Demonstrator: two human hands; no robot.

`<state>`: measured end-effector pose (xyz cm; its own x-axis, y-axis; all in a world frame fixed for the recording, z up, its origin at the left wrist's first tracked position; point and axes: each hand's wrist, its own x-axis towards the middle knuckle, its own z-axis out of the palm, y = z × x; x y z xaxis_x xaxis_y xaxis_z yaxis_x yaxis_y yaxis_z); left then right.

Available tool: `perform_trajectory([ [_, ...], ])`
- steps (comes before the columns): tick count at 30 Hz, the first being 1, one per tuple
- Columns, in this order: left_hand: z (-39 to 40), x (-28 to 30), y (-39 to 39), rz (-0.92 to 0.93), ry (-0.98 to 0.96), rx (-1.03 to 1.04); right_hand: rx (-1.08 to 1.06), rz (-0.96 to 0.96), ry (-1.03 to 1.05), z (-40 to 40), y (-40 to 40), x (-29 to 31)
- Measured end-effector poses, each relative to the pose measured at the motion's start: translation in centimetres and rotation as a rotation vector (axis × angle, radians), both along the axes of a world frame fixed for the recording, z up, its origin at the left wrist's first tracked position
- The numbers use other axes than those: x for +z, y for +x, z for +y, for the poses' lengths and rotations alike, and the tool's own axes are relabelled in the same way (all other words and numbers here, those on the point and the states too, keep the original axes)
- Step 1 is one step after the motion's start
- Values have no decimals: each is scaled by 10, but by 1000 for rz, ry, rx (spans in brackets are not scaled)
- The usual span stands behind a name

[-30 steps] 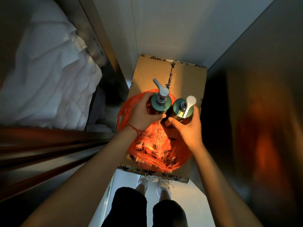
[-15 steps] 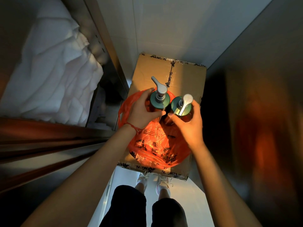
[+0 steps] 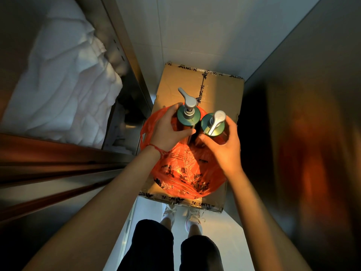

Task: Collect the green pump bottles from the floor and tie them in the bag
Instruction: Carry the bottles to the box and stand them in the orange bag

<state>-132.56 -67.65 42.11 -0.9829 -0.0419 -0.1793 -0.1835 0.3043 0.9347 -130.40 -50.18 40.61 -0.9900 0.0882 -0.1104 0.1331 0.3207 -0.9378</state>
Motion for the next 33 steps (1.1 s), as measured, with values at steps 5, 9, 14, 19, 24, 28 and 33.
perform_trajectory([
  [5,-2,0,-2,-16,-42,-12,-6,-15,2,-1,2,2],
  [9,-3,0,4,-14,-19,-7,-15,-51,-1,-2,5,4],
  [14,-5,-2,17,-53,13,24,-43,-89,-62,-1,14,11],
  [19,-5,-1,36,-96,16,80,-95,-100,-49,6,29,14],
  [24,-1,6,66,-64,-83,88,-125,-94,-6,7,54,21],
  [28,5,18,102,-4,-219,36,-50,-65,62,11,80,27],
  [33,19,30,160,17,-442,11,64,-50,198,22,132,34],
])
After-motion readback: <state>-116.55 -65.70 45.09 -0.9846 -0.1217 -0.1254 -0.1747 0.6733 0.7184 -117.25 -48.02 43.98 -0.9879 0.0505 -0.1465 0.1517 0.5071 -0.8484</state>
